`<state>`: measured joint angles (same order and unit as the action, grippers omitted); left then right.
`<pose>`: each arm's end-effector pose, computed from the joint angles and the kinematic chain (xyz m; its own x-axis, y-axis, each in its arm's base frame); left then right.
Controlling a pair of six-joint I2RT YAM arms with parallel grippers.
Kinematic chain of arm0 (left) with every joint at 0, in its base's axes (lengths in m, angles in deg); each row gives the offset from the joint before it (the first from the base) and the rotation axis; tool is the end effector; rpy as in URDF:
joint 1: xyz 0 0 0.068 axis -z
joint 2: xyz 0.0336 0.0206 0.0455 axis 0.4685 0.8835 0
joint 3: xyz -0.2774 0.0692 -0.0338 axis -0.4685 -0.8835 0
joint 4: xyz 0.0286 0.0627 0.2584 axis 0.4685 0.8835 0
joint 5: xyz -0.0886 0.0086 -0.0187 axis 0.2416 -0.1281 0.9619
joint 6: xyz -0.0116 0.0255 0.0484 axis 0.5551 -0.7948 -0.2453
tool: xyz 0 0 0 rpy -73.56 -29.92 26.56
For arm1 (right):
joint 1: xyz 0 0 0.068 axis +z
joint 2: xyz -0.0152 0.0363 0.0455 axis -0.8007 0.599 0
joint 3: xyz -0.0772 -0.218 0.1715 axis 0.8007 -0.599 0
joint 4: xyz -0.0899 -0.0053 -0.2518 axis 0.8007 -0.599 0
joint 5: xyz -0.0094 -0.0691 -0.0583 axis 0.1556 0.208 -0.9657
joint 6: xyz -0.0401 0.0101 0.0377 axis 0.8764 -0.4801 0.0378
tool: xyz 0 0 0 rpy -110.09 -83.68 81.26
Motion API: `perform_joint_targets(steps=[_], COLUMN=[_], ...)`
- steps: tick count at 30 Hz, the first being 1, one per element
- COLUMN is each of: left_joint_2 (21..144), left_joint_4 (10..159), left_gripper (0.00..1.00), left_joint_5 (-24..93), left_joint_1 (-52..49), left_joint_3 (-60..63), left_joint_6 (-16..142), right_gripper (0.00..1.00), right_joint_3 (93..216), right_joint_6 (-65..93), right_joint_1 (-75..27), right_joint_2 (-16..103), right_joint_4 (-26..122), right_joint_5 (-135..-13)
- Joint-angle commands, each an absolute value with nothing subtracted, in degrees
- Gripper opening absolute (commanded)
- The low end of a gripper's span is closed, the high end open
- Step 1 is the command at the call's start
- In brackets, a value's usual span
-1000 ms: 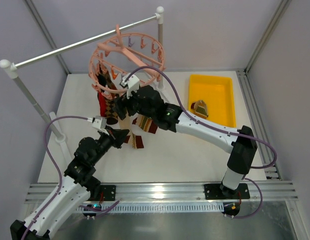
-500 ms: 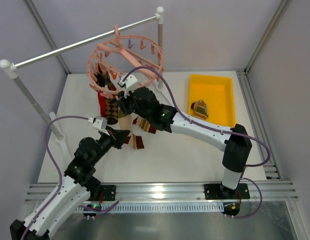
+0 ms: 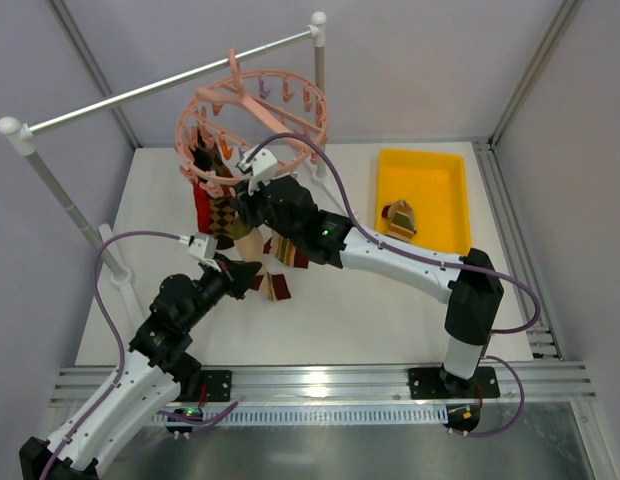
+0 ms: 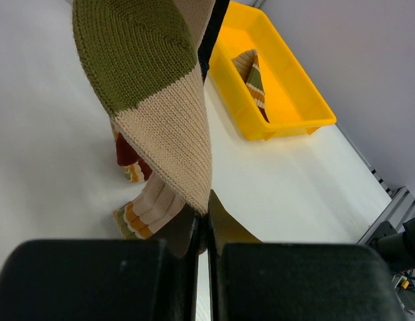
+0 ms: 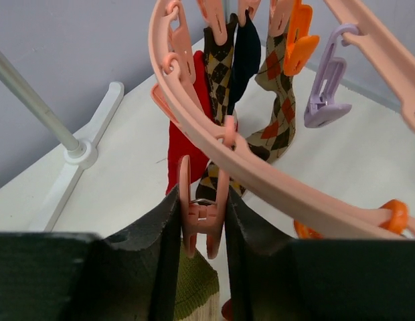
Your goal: Remove the socks clipped to the hanger
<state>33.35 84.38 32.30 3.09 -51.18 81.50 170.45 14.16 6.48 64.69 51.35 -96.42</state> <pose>0.1166 -0.0748 0.2572 -0.3600 -0.3571 -0.8619 0.4886 0.7148 -0.5003 0.2351 0.3826 0.3837 -0.1506 -0.0347 -0.9880 -0.6942 0.7152 0.0807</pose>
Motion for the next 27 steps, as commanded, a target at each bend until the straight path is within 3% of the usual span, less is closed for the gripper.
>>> perform_joint_targets(steps=[1, 3, 5, 17, 22, 27], left_joint_2=[33.4, 33.1, 32.7, 30.1, 30.7, 32.8], left_joint_4=[84.7, 85.6, 86.2, 93.4, 91.2, 91.8], left_gripper=[0.00, 0.00, 0.00, 0.00, 0.00, 0.00], left_joint_5=[31.8, 30.0, 29.1, 15.3, 17.0, 19.5], left_joint_1=[3.3, 3.3, 3.3, 3.3, 3.3, 3.3], left_joint_3=[-50.6, -50.5, -50.5, -50.0, -50.3, -47.3], left_joint_6=[81.6, 81.6, 81.6, 82.3, 84.6, 92.5], right_gripper=[0.51, 0.64, 0.71, 0.75, 0.76, 0.76], right_joint_3=[169.3, 168.0, 166.8, 144.9, 133.3, 127.5], right_joint_6=[14.0, 13.8, 13.9, 13.8, 15.5, 14.1], right_joint_1=[6.8, 6.8, 6.8, 7.2, 7.1, 7.8], right_joint_2=[61.7, 61.0, 59.6, 43.1, 36.2, 37.0], right_joint_4=[55.0, 55.0, 55.0, 64.7, 71.8, 74.4], right_joint_5=[-98.0, -98.0, -97.7, -100.6, -96.5, -90.1])
